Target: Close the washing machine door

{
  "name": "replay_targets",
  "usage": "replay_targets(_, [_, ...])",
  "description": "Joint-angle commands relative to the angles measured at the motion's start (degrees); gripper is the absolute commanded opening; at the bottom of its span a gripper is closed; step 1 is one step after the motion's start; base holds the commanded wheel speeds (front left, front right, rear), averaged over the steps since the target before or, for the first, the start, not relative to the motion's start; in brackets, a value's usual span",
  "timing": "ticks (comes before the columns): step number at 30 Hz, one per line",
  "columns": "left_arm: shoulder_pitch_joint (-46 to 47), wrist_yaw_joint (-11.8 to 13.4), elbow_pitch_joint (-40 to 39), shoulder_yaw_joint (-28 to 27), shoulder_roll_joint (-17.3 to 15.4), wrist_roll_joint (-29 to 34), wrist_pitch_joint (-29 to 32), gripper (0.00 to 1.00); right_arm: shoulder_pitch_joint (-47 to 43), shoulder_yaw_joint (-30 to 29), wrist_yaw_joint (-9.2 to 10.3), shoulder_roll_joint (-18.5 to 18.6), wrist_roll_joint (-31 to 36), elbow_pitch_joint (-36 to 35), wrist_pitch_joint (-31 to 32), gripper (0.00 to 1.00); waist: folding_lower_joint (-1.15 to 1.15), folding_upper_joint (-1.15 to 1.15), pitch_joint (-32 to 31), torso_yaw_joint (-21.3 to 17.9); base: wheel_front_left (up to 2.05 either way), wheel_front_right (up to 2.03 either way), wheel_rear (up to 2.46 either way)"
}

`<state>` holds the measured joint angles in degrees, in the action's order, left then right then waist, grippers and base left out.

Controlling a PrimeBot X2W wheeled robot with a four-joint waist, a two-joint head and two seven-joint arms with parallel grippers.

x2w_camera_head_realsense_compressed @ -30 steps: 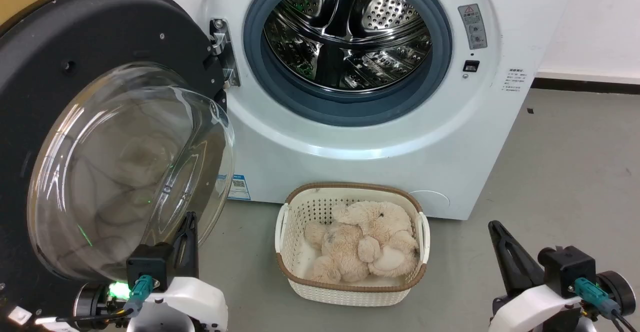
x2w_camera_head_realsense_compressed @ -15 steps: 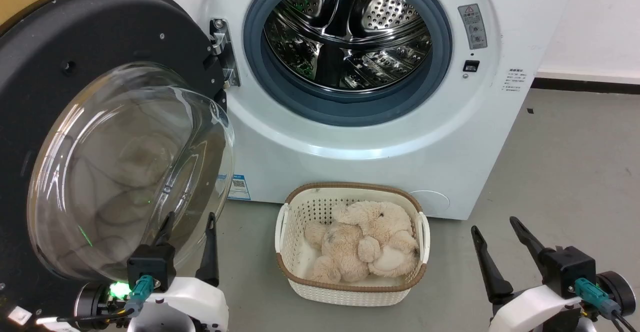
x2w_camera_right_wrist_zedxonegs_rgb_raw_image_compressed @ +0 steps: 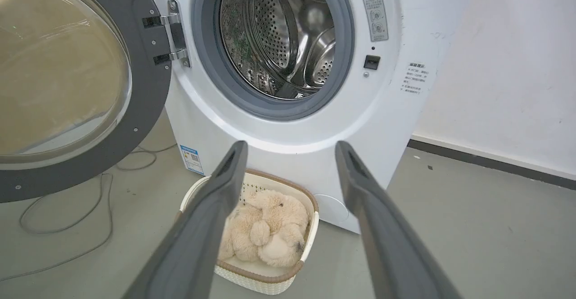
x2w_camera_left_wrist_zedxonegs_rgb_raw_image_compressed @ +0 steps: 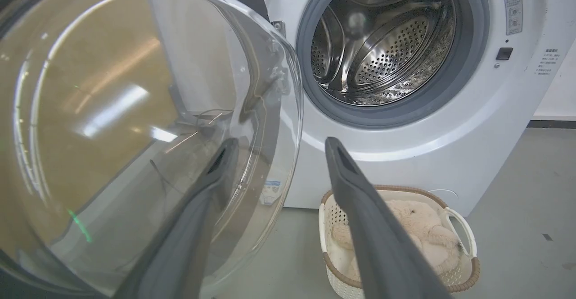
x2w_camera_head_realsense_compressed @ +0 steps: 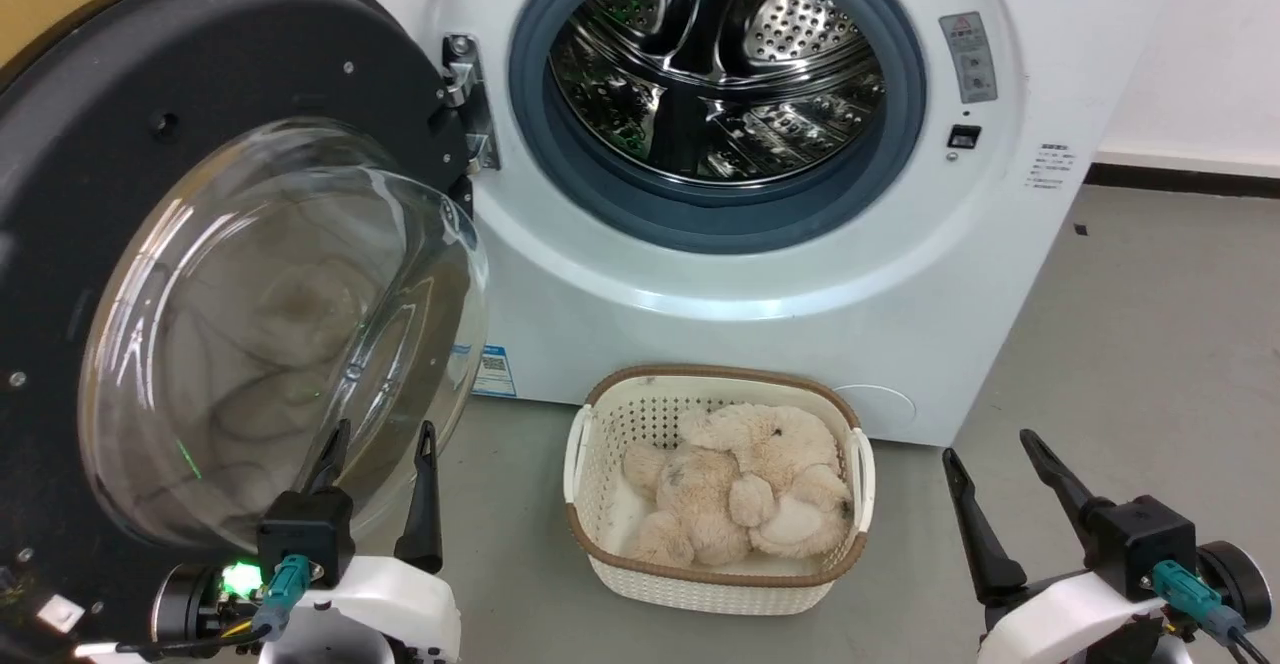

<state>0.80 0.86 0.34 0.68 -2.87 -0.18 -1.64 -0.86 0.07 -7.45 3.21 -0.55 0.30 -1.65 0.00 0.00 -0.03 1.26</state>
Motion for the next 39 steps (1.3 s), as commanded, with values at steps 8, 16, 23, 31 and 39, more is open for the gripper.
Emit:
replay_targets(8, [-0.5, 0.6, -0.1, 0.1, -0.2, -0.2, -1.4, 1.00, -0.3, 0.5, -0.01, 0.2, -0.6, 0.0, -1.4, 1.00, 0.00, 0.00, -0.1, 2.3, 0.00, 0.00, 0.00])
replay_targets(16, [-0.8, 1.2, -0.5, 0.3, -0.3, -0.2, -2.3, 1.00, -0.4, 0.7, -0.01, 0.4, -1.0, 0.2, -2.3, 1.00, 0.00, 0.00, -0.2, 5.1, 0.00, 0.00, 0.00])
replay_targets(23, [-1.2, 1.7, -0.6, 0.5, -0.5, -0.2, -3.2, 1.00, -0.6, 0.9, -0.01, 0.3, -1.4, 0.2, -3.2, 1.00, 0.00, 0.00, -0.6, 7.9, 0.00, 0.00, 0.00])
replay_targets(31, [-1.7, 2.7, -1.6, 0.2, -0.6, -0.4, -4.1, 1.00, 0.3, 2.3, -0.01, 0.7, -1.6, 0.6, -4.1, 1.00, 0.00, 0.00, 0.0, 10.2, 0.00, 0.00, 0.00])
replay_targets(39, [-2.8, 4.1, -3.0, -0.2, -0.5, -0.7, -5.1, 1.00, 2.1, 4.3, -0.02, 1.7, -2.0, 1.4, -5.1, 1.00, 0.00, 0.00, 0.8, 12.6, 0.00, 0.00, 0.00])
